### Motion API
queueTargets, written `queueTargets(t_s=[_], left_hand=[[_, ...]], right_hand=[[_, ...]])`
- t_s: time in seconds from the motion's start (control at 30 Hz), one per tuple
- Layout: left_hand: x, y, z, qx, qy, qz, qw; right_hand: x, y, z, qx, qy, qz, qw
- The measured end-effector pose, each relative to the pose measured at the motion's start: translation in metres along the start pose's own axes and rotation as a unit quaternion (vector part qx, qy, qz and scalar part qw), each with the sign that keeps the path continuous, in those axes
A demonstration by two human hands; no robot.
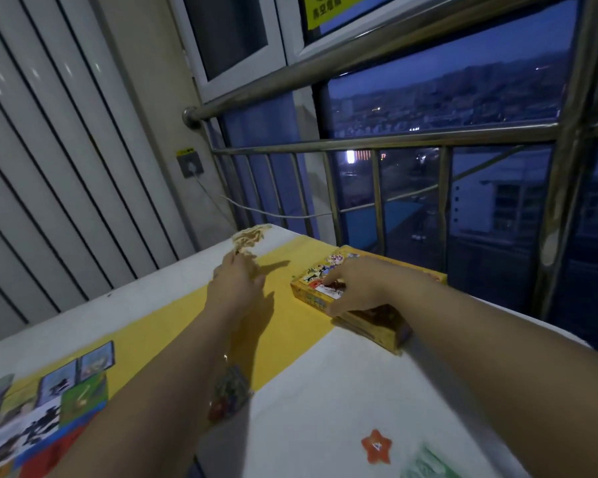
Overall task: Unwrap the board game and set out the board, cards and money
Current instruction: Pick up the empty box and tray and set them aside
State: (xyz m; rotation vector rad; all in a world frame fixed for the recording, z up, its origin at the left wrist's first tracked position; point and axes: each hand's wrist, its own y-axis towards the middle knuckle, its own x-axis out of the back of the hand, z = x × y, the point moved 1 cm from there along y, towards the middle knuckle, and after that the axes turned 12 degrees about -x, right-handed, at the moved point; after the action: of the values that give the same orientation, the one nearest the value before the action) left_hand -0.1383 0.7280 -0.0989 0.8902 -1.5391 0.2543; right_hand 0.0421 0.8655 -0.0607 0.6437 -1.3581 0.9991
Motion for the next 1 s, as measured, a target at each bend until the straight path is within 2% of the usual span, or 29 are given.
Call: queueTargets(t_s=[0.13, 0.27, 0.4, 0.63, 0.73, 0.87, 0.93, 1.0], left_hand=[[-0.004, 0.027, 0.023, 0.006, 0.0, 0.035, 0.999], [-0.005, 0.047, 0.026, -0.038, 0.024, 0.08, 0.996], [-0.015, 0.05, 0.028, -0.043, 0.044, 0.121, 0.991], [-0.014, 0.03, 0.015, -0.039, 0.056, 0.077, 0.995], [0.009, 0.011, -0.001, -0.086, 0.008, 0.027, 0.996], [0.058, -0.026, -0.019, -0.168, 0.016, -0.024, 0.985], [0.084, -0.051, -0.021, -0.193, 0.022, -0.032, 0.98], [0.11, -0.079, -0.019, -0.214, 0.039, -0.037, 0.975]], right_hand=[[0.011, 0.014, 0.004, -0.009, 0.007, 0.025, 1.0], [0.013, 0.024, 0.005, -0.024, 0.01, 0.031, 0.999], [0.01, 0.024, 0.005, -0.021, 0.018, 0.026, 0.999], [0.006, 0.017, 0.003, -0.016, 0.02, 0.017, 1.0], [0.004, 0.014, 0.002, -0.011, -0.002, 0.005, 1.0], [-0.001, 0.005, -0.001, -0.004, 0.003, -0.017, 1.0], [-0.003, -0.002, -0.003, -0.01, 0.046, -0.027, 0.999], [0.001, -0.013, 0.007, -0.015, 0.168, -0.075, 0.983]])
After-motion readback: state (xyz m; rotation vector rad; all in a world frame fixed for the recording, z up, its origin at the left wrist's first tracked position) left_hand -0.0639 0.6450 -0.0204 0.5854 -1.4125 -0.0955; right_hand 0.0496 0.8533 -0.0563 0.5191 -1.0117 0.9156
